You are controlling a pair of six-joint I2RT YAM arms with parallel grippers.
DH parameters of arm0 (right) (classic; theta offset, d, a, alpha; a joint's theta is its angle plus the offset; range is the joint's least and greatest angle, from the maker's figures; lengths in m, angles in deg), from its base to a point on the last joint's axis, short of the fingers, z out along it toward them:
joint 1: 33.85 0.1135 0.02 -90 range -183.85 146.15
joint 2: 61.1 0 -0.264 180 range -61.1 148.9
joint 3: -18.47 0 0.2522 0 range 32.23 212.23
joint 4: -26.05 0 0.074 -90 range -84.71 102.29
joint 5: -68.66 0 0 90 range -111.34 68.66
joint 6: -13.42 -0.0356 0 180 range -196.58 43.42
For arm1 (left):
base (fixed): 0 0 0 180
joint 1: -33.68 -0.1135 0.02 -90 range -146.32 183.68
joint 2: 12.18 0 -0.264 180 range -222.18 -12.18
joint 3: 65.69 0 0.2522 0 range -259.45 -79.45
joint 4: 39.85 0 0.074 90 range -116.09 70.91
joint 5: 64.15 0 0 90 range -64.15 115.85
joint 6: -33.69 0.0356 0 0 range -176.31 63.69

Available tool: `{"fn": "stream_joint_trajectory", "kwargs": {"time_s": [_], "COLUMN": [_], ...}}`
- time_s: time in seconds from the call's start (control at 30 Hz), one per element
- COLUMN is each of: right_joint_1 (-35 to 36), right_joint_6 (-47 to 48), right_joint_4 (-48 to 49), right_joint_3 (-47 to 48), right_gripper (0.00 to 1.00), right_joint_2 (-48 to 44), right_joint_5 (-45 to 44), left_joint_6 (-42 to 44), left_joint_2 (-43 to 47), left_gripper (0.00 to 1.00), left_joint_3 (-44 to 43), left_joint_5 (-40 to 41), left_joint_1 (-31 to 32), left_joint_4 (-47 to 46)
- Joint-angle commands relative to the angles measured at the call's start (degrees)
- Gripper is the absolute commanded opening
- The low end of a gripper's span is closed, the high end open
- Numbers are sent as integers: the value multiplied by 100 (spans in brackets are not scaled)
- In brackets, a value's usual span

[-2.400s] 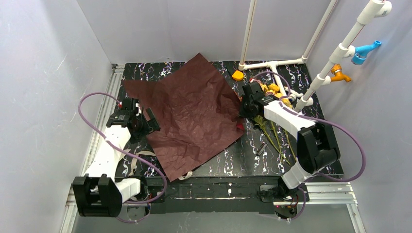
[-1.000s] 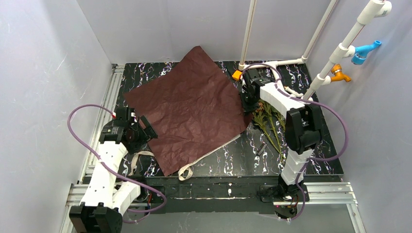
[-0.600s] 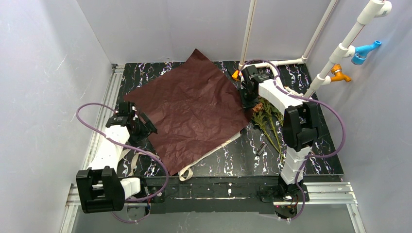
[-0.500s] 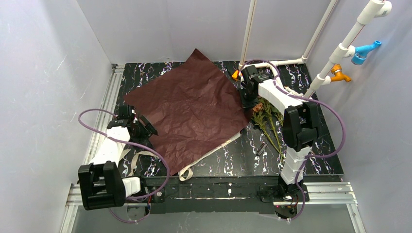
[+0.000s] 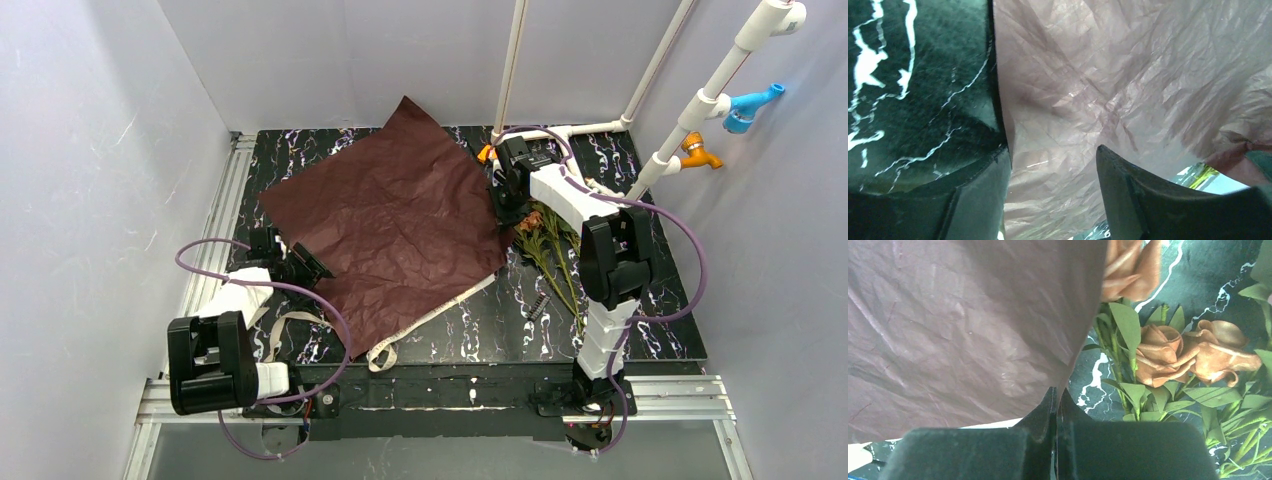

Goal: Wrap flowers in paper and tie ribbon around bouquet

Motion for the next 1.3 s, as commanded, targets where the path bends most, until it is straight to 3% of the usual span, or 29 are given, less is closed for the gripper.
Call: {"fn": "stream_joint_trajectory", "kwargs": {"time_s": [0.0, 0.27, 0.33, 0.53, 0.8, 1.27], "right_joint_1": [17, 17, 17, 17, 48, 325], "right_joint_6": [0, -24, -41, -111, -401, -580], "right_joint_4": [2, 5, 9, -13, -376, -902], "right_joint_3": [114, 124, 142, 206, 264, -268], "right_gripper": [1, 1, 1, 1, 1, 1], "right_joint_2": [50, 61, 84, 111, -88, -740], "right_joint_5": [155, 225, 262, 413, 442, 197], "left_joint_6": [-132, -300, -322, -358, -391, -1142], "left_joint_2": [-262, 242, 407, 756, 1824, 3548], "left_gripper": [56, 7, 0, 0, 0, 0], "left_joint_3": [411, 723, 776, 790, 230, 136], "left_joint_5": [-228, -598, -630, -777, -501, -668], "left_joint_1": [-12, -17, -17, -19, -18, -17], "left_joint_4": [-566, -1195, -1253, -1281, 480, 2480]}}
